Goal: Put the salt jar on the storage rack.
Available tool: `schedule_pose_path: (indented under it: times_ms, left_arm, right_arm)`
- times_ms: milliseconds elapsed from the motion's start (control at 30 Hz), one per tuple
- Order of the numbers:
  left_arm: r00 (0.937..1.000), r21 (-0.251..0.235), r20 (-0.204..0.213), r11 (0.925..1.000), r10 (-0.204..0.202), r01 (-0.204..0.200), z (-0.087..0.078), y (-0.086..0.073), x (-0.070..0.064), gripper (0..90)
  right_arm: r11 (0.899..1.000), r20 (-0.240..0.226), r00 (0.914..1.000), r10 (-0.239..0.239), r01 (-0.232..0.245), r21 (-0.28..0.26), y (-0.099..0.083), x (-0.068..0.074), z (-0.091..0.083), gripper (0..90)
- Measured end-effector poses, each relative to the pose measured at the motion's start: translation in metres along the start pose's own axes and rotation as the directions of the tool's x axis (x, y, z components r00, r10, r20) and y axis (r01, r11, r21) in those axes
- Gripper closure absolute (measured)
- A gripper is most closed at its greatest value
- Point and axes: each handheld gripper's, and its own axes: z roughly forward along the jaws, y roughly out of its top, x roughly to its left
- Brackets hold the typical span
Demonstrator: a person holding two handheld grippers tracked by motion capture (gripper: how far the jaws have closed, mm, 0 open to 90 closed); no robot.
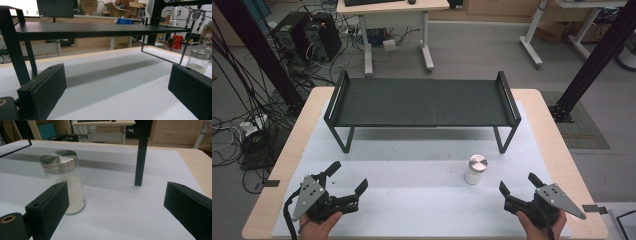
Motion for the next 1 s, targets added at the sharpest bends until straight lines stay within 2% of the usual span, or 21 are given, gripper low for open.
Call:
schedule_pose_path:
  times_ms: [500, 667, 1000]
  left_arm:
    - [0.9999, -0.010, 0.013, 0.9999, 0.000, 0.000, 0.001, 0.001, 0.000, 2.0]
    - [0.9997, -0.003, 0.014, 0.9998, 0.021, -0.021, 0.003, 0.003, -0.001, 2.0]
    - [0.9990, -0.001, 0.028, 0.9994, 0.034, -0.034, 0.007, 0.005, -0.002, 1.8]
  right_arm:
    - [1.000, -0.023, 0.9997, -0.005, 0.004, -0.021, -0.004, 0.003, 0.000, 5.6]
    - [0.999, -0.049, 0.9987, -0.014, 0.013, -0.031, -0.004, 0.004, 0.002, 5.3]
    - [0.999, -0.095, 0.9950, -0.031, 0.027, -0.040, -0.006, 0.009, 0.013, 5.3]
